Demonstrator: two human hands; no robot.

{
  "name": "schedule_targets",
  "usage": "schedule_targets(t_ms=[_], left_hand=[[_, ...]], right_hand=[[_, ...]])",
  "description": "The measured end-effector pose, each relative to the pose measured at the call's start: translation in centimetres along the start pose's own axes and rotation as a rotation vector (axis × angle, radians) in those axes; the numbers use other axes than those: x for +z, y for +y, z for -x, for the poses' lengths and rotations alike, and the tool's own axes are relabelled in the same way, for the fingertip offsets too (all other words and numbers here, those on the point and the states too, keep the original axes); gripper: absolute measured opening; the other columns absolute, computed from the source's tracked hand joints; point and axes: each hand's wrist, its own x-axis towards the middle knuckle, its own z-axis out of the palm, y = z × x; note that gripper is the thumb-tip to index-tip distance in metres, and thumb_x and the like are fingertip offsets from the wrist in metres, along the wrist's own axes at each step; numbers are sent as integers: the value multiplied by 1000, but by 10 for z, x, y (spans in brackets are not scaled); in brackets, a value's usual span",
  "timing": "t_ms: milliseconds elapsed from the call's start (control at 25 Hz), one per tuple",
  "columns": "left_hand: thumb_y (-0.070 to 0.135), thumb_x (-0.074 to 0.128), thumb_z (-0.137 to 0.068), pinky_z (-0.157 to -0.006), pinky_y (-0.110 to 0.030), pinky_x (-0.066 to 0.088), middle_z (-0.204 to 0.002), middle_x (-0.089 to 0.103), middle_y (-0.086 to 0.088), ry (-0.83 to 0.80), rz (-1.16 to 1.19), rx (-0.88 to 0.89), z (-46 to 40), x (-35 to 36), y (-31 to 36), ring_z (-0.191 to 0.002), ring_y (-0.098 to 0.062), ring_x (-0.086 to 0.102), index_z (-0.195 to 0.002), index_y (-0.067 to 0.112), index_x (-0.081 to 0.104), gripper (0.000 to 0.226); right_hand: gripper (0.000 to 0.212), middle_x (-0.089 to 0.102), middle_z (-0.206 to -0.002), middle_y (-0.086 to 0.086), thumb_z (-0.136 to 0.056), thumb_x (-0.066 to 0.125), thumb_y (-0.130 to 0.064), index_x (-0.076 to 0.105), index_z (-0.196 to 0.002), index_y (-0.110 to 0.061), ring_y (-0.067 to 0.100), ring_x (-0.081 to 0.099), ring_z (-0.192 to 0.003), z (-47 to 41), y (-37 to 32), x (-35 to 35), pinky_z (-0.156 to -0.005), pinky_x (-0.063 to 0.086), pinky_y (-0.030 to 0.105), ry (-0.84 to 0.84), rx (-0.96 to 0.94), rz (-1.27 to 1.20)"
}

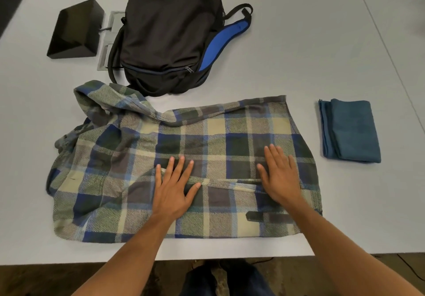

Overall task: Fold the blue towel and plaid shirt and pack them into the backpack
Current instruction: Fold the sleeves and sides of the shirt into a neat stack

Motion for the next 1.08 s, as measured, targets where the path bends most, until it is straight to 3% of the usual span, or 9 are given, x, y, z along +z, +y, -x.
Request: schedule_targets(t_ms=[160, 320, 520, 640, 760, 840, 920, 1000, 1080], left_hand=[[67, 18, -97, -120, -56, 5, -163, 11, 4, 1, 4, -7, 0, 2, -1, -151, -20, 2, -155, 33, 15, 67], [67, 19, -97, -120, -55, 6, -163, 12, 4, 6, 19, -11, 0, 3, -1, -151, -19, 3, -155, 33, 16, 67], [68, 20, -96, -120, -52, 5, -162, 16, 4, 37, 54, -9, -1, 6, -2, -151, -19, 7, -155, 31, 17, 70], [71, 20, -95, -121, -51, 5, -163, 15, 5, 37, 72, -12, -1, 7, -2, -151, -17, 6, -155, 30, 16, 73], [72, 19, -94, -121, -47, 6, -161, 21, 6, 46, 143, -43, -2, 5, -2, -151, -15, 9, -155, 29, 17, 75], [70, 24, -94, -118, -44, 16, -154, 39, 3, 105, 268, -95, -6, -2, -1, -145, -17, 27, -154, 28, 23, 73], [66, 32, -95, -104, -45, 36, -138, 52, 2, 177, 449, -213, -22, -25, 2, -123, -18, 49, -152, 31, 24, 68], [63, 38, -96, -88, -45, 49, -131, 51, 1, 219, 625, -378, -56, -50, -3, -108, -15, 53, -151, 40, 18, 64], [65, 41, -93, -86, -47, 53, -133, 50, -4, 206, 729, -518, -98, -66, -27, -109, -20, 56, -147, 55, 10, 63]], right_hand=[[58, 13, -164, 5, -106, 30, -40, 17, -156, -16, 22, 7, -152, -52, -1, -15, -123, 8, 45, 31, 18, -47], [58, 38, -153, 15, -100, 49, -27, 28, -152, -11, 34, 36, -139, -96, 4, -34, -114, 33, 49, 152, 72, -102], [70, 58, -127, 17, -97, 55, -24, 15, -155, -27, 37, 57, -114, -137, 21, -52, -96, 51, 50, 113, 202, -320], [72, 53, -139, 14, -99, 54, -16, 12, -156, -29, 36, 61, -110, -154, 26, -62, -94, 53, 48, 81, 261, -514], [62, 47, -145, 15, -100, 52, -16, 23, -154, -25, 37, 58, -115, -165, 30, -70, -96, 50, 43, 61, 337, -559], [54, 50, -136, 18, -99, 52, -18, 33, -149, -25, 33, 58, -103, -170, 32, -73, -83, 49, 35, 40, 395, -564], [46, 55, -127, 17, -97, 55, -19, 40, -141, -24, 26, 61, -86, -176, 32, -75, -69, 48, 29, 50, 439, -602], [41, 63, -118, 18, -96, 59, -19, 44, -134, -24, 22, 67, -69, -181, 33, -78, -53, 53, 23, 74, 477, -703], [43, 64, -116, 17, -96, 61, -19, 44, -136, -26, 18, 68, -62, -186, 31, -81, -47, 52, 17, 82, 502, -794]])
